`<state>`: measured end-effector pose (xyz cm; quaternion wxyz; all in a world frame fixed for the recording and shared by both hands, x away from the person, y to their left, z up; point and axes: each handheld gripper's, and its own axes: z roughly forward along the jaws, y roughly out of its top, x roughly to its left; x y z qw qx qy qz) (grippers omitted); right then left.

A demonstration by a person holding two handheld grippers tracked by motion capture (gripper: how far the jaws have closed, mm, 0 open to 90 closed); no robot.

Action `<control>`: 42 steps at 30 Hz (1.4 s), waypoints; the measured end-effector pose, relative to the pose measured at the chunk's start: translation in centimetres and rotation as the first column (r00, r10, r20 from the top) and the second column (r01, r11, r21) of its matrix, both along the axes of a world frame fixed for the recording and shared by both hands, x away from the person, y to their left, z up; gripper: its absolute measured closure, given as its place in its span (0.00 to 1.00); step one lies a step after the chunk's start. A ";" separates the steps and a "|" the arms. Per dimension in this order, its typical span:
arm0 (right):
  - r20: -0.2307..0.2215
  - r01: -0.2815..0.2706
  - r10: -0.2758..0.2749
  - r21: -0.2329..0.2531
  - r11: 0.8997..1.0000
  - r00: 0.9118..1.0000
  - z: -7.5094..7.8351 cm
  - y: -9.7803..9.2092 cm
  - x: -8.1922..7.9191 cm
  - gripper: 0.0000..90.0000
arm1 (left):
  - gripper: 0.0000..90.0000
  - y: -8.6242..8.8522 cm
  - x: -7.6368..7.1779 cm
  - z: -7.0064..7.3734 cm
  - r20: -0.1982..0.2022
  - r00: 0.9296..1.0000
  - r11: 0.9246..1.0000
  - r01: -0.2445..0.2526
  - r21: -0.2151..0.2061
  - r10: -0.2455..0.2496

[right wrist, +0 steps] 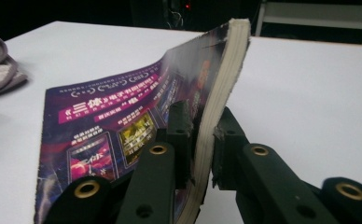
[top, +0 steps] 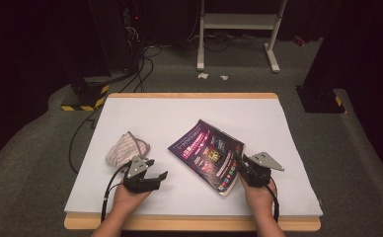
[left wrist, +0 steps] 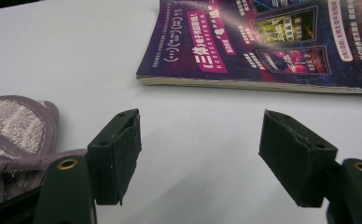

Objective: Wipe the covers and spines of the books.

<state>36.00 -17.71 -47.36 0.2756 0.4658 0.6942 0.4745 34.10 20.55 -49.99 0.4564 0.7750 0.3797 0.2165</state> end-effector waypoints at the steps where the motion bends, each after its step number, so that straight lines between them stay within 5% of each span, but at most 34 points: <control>1: -0.006 0.004 -0.004 -0.002 1.000 1.000 -0.1 -0.1 0.0 0.88 | 0.33 0.0 0.0 0.0 0.000 1.000 1.000 0.000 0.001 0.000; 14: -0.011 0.099 -0.100 -0.052 0.994 0.995 -0.8 -3.0 -0.7 0.69 | 0.34 0.1 -0.2 0.3 -0.002 1.000 1.000 -0.005 -0.010 0.005; 18: 0.001 0.072 -0.072 -0.051 0.996 0.997 -0.6 -3.1 -0.4 0.68 | 0.34 0.0 -0.1 0.3 -0.006 1.000 1.000 -0.008 -0.013 0.008; 22: -0.067 0.057 -0.062 -0.077 0.995 0.996 -1.7 -2.9 1.6 0.59 | 0.34 -0.1 -0.2 0.3 -0.002 1.000 1.000 -0.007 -0.007 0.007; 31: -0.191 0.061 -0.084 -0.124 0.990 0.978 -2.6 -3.1 5.3 0.44 | 0.34 -0.2 -0.1 0.2 -0.002 1.000 1.000 -0.007 -0.002 0.007; 37: -0.266 0.046 -0.080 -0.131 0.990 0.961 -3.2 -3.1 6.3 0.41 | 0.34 -0.3 -0.2 0.4 0.004 1.000 1.000 -0.003 -0.008 0.003; 42: -0.273 0.050 -0.084 -0.131 0.990 0.958 -3.3 -3.1 6.2 0.41 | 0.33 -0.4 -0.3 0.4 0.000 1.000 1.000 0.012 -0.008 -0.012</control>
